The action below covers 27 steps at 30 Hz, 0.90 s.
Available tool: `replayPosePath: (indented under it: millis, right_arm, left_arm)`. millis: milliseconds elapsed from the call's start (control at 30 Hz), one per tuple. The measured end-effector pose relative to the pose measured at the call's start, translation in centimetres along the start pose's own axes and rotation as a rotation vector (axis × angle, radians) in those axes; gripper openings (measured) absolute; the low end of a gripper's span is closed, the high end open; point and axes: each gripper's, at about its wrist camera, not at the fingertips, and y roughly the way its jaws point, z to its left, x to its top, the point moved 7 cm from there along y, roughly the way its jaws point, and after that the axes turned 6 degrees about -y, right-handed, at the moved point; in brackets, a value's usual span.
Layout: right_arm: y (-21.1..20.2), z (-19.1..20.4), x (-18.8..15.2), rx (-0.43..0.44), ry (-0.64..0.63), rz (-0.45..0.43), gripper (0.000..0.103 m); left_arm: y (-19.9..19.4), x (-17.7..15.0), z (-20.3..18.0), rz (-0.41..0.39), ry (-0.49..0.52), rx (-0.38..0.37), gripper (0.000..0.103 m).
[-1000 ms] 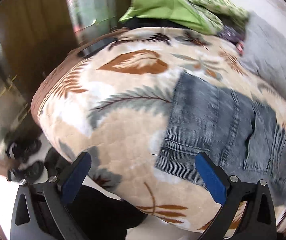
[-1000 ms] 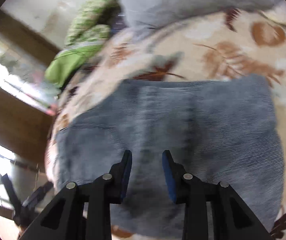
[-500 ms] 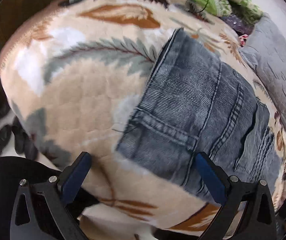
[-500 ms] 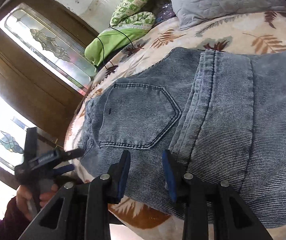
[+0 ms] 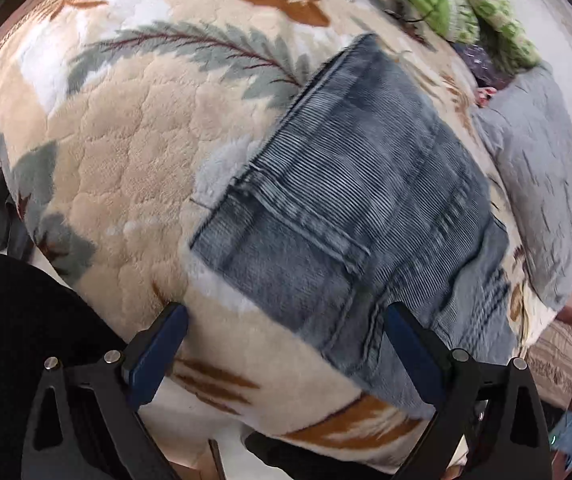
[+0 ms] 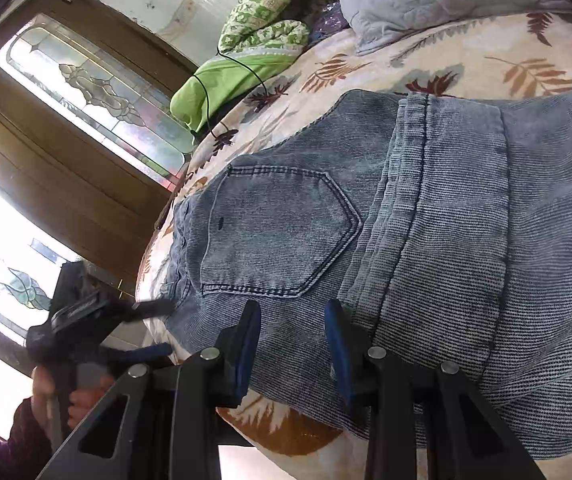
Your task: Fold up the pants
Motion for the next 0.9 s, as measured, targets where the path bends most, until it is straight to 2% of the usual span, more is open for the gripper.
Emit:
replayPosePath:
  millis: [67,200,300,367,433,467,500,533,600,800,900]
  right_arm:
    - [-0.1,0.0,0.0,-0.001,-0.005,0.0,0.037]
    - [-0.1,0.0,0.1,-0.006,-0.006,-0.002,0.037]
    - [-0.1,0.1,0.0,-0.007,-0.01,-0.005,0.037]
    - [-0.1,0.1,0.1,-0.008,-0.013,-0.008,0.037]
    - [0.0,0.3,0.1,-0.012,-0.024,-0.01,0.037]
    - [0.0,0.3,0.1,-0.014,-0.029,-0.01,0.037]
    - [0.1,0.3,0.1,-0.016,-0.033,-0.01,0.037]
    - [0.1,0.3,0.1,-0.016,-0.034,-0.009,0.037]
    - [0.3,0.3,0.2,-0.014,-0.033,-0.008,0.037]
    - [0.5,0.2,0.3,-0.008,-0.031,-0.01,0.037]
    - [0.5,0.1,0.4,0.001,-0.026,-0.009,0.037]
  left_arm:
    - [-0.4,0.5,-0.2,-0.025,-0.036,-0.026,0.099]
    - [-0.8,1.8,-2.1,-0.064,-0.016,-0.085,0.098]
    - [-0.4,2.2,-3.2,-0.08,0.015,-0.072,0.098]
    - [-0.3,2.3,-3.9,-0.103,0.046,-0.056,0.092]
    - [-0.3,2.4,-4.4,-0.124,0.084,-0.036,0.077]
    - [0.0,2.6,-4.2,-0.129,0.087,-0.033,0.074]
    - [-0.1,2.7,-4.2,-0.134,0.085,-0.033,0.058]
    - [-0.5,2.9,-3.8,-0.141,0.091,-0.038,0.037]
    - [-0.5,3.1,-4.2,-0.117,0.116,-0.093,0.027]
    - [-1.2,3.2,-5.1,-0.159,0.184,-0.103,0.023]
    - [-0.9,3.2,-4.5,-0.151,0.191,-0.071,0.028]
